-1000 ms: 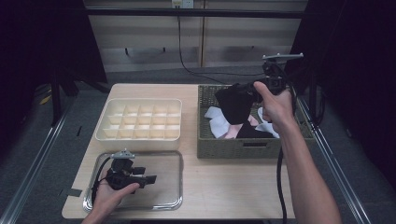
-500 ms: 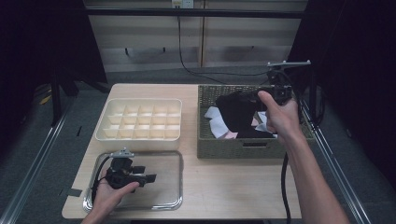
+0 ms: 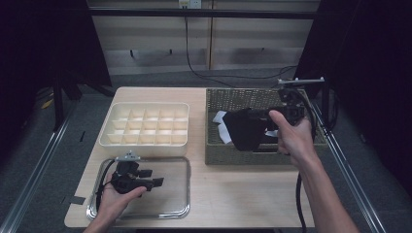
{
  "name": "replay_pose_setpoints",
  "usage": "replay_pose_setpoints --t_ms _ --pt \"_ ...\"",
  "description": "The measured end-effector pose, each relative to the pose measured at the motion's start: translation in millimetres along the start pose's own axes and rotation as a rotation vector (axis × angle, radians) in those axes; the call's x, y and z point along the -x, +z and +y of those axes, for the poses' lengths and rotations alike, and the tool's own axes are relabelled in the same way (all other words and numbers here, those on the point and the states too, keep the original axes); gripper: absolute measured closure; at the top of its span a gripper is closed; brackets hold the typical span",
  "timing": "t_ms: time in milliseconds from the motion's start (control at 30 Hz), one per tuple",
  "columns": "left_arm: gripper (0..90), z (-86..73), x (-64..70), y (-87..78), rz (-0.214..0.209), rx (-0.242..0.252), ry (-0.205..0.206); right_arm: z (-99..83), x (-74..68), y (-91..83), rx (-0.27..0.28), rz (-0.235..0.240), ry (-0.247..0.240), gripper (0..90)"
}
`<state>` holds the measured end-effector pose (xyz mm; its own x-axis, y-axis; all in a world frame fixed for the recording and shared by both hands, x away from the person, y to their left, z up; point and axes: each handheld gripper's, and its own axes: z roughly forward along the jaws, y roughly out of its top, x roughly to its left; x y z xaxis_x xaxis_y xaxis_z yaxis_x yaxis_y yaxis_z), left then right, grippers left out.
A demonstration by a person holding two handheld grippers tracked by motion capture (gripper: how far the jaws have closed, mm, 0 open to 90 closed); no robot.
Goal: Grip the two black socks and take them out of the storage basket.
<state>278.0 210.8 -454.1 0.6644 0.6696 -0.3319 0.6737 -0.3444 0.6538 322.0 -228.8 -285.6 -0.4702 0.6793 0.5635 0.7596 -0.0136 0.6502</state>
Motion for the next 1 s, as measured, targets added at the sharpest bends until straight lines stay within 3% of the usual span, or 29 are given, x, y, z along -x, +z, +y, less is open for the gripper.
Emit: replay_pose_setpoints --t_ms 267,467,867,1000 --pt "48.3 14.8 8.9 -1.8 -0.028 0.030 0.025 -24.0 -4.5 -0.8 0.001 0.008 -0.021 86.4" --pt "42.6 23.6 13.9 3.3 -0.004 0.005 0.032 -39.7 -7.3 3.0 -0.018 0.013 -0.036 86.3" --pt "46.5 43.8 36.4 5.9 -0.027 0.018 0.110 -79.6 -0.5 16.7 -0.037 0.034 -0.033 86.4" --pt "50.0 48.4 43.9 7.7 -0.035 0.023 0.135 -95.6 6.1 21.3 -0.038 0.048 -0.008 86.4"
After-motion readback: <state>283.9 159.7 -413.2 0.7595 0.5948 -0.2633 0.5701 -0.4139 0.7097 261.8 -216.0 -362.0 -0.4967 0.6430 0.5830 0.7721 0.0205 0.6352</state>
